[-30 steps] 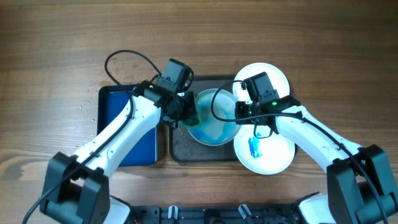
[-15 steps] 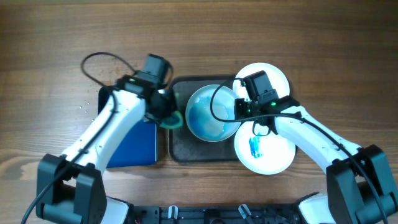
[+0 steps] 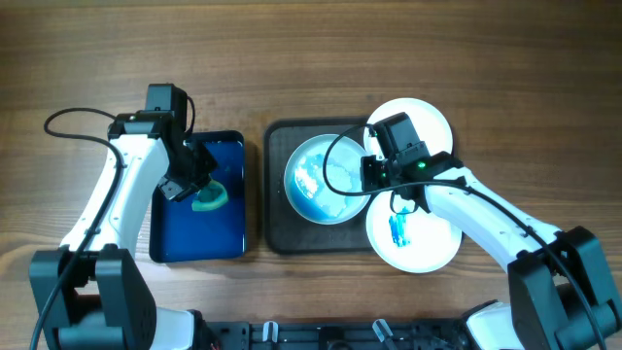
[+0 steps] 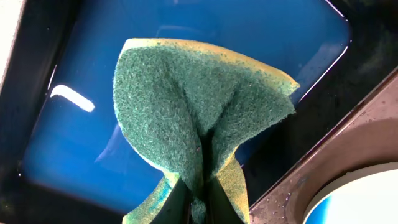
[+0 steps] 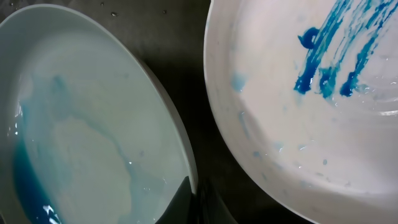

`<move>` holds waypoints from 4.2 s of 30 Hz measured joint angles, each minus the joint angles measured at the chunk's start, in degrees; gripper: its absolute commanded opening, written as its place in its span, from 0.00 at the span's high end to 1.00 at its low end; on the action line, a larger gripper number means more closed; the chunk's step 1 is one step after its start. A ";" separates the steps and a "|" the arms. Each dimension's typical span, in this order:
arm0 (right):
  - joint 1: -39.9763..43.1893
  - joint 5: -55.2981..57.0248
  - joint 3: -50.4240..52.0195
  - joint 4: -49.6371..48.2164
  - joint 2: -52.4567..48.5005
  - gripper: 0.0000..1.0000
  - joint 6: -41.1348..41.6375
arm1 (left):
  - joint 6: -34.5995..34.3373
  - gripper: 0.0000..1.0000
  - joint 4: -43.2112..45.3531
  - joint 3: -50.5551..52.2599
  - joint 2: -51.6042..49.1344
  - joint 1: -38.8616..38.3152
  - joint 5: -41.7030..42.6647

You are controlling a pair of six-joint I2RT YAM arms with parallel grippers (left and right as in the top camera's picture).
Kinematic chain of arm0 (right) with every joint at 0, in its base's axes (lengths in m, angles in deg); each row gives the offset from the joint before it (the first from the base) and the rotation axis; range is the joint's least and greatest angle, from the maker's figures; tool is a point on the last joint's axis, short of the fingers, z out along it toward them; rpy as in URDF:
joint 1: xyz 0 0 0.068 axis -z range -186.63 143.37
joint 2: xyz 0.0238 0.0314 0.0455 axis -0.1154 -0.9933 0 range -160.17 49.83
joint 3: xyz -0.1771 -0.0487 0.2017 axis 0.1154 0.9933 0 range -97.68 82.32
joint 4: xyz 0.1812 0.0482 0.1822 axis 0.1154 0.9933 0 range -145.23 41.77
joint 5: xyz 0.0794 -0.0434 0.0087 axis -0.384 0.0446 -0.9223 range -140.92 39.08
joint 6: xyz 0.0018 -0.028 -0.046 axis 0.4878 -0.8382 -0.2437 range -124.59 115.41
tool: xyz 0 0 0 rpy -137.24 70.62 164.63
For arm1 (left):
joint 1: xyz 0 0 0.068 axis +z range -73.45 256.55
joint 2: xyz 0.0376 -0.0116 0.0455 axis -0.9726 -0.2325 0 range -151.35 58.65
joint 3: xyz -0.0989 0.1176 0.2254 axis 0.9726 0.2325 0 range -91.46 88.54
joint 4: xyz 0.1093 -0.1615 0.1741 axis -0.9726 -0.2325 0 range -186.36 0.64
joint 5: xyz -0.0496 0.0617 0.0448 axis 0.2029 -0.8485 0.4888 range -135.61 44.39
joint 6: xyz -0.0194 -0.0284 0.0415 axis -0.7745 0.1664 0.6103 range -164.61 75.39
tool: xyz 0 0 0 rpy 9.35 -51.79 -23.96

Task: Clean dirty plates on tray and stack at the side
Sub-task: 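Return the sponge to the blue tray with the left gripper, then release the sponge and retract the left gripper, then lift the cleaned plate with the right gripper and swing it left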

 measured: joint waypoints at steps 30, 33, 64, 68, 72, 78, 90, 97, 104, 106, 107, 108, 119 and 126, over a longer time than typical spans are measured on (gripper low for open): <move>0.00 5.60 -17.66 14.75 5.14 0.95 -7.65 | 0.68 0.00 1.64 0.00 -4.26 0.15 -4.57; 0.00 5.77 -17.66 15.69 5.14 0.95 -7.67 | 0.68 0.00 -1.07 -3.43 0.74 0.17 -8.92; -12.83 11.17 -29.79 22.77 1.38 0.95 -9.49 | -0.04 0.00 -10.84 -7.65 36.37 0.17 -39.26; -15.43 11.15 -30.91 22.77 -2.71 0.95 -9.49 | -3.63 0.00 -13.25 -7.65 36.46 0.17 -42.23; -19.08 11.15 -33.66 22.53 -7.65 0.95 -9.49 | -7.21 0.00 -14.27 -7.65 38.14 0.17 -44.50; -22.86 11.13 -38.18 18.73 -10.47 0.95 -9.49 | -8.90 0.00 -15.80 -7.65 44.44 0.17 -45.81; -29.11 17.81 -38.53 8.59 -11.47 0.95 -10.62 | -10.10 0.00 -19.12 -7.65 53.92 0.17 -47.98; -33.27 26.49 -38.53 2.45 -11.67 0.95 -16.17 | -10.10 0.00 -20.63 -7.65 54.01 0.17 -47.95; -35.87 34.40 -38.53 -3.52 -11.85 0.95 -24.00 | -10.12 0.00 -20.65 -7.65 54.01 0.17 -47.95; -36.87 38.51 -38.71 -6.67 -12.98 0.95 -28.59 | -10.12 0.00 -20.65 -7.65 54.01 0.17 -47.95; -36.94 38.84 -38.75 -6.86 -13.20 0.96 -29.97 | -10.10 0.00 -20.65 -7.65 54.01 0.17 -47.95; -37.62 40.35 -38.84 -7.54 -14.12 0.95 -31.32 | -10.10 0.00 -20.65 -7.65 54.01 0.17 -47.95; -44.85 51.34 -38.84 -19.19 -20.90 0.95 -50.47 | -10.12 0.00 -20.65 -7.65 54.01 0.17 -47.28; -45.42 55.45 -38.84 -21.99 -21.20 0.95 -60.63 | -10.12 0.00 -20.68 -7.65 54.01 0.17 -47.25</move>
